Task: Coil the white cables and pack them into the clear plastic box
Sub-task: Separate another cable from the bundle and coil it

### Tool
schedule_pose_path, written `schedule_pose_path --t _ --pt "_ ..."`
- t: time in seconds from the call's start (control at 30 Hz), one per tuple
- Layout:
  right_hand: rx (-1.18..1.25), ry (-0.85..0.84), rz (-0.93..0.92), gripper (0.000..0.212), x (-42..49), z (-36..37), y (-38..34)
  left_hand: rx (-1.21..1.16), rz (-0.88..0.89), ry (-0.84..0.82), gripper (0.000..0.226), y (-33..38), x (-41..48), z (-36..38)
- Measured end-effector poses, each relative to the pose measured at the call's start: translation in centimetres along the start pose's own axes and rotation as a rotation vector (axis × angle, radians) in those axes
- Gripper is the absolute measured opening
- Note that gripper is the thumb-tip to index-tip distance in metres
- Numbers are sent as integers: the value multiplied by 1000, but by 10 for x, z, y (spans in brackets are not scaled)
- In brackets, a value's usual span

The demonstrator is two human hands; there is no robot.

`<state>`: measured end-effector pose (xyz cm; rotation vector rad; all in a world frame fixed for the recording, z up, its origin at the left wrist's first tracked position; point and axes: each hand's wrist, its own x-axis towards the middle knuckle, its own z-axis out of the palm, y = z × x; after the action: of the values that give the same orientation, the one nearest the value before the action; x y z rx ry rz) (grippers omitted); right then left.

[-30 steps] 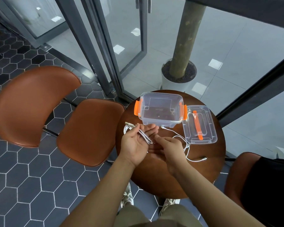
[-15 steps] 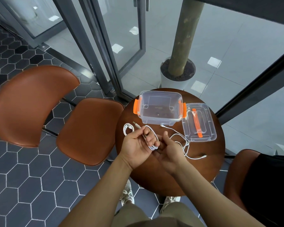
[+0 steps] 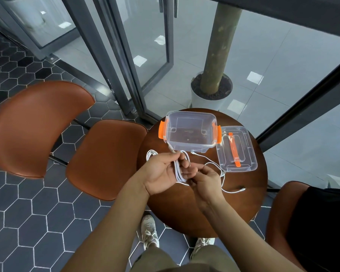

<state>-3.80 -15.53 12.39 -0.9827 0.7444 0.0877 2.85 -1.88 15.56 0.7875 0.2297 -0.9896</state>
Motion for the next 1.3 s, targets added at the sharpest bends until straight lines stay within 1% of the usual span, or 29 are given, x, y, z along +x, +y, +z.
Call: schedule_pose_path --t 0.13,0.27,0.3,0.37,0.4,0.5,0.57,0.63,0.7,0.73,0.83,0.9,0.97,1.07,1.17,1.3 --pt "41 -1 -30 14 0 12 0 149 -46 36 36 19 -1 5" --pt "70 -9 -33 8 3 16 -3 291 -23 75 36 29 -7 5" --pt "81 -8 -31 6 5 14 -4 379 -6 118 35 30 -9 3" --pt "84 -8 -36 11 8 9 -7 570 24 250 31 30 -12 -1" --pt "57 -7 -45 13 9 6 -9 596 22 298 27 28 -11 -2" --pt "-46 32 -86 19 11 0 -10 525 11 416 17 17 -7 5" --pt "-58 69 -100 18 10 -2 -11 573 94 531 11 2 -2 8" --pt "-93 71 -125 12 8 -4 -12 647 193 639 7 -15 1 7" --pt "-139 43 -160 9 4 -7 -13 732 235 689 9 -25 2 2" --pt "-147 20 -166 7 2 -9 -13 756 236 682 11 -25 2 0" --pt "-125 -32 -127 9 -2 -17 -16 696 237 613 14 -18 -3 0" --pt "-109 -33 -110 5 -3 -21 -18 704 237 594 14 -12 -6 0" --pt "-93 -3 -124 6 -4 -24 -21 666 252 611 13 -9 -7 1" --pt "-117 4 -148 10 -6 -27 -24 483 300 665 12 -6 -6 5" --pt "-182 7 -162 13 -8 -29 -24 347 316 655 11 -5 -5 9" --pt "-262 46 -126 15 -3 -36 -27 321 296 633 14 -11 -3 14"
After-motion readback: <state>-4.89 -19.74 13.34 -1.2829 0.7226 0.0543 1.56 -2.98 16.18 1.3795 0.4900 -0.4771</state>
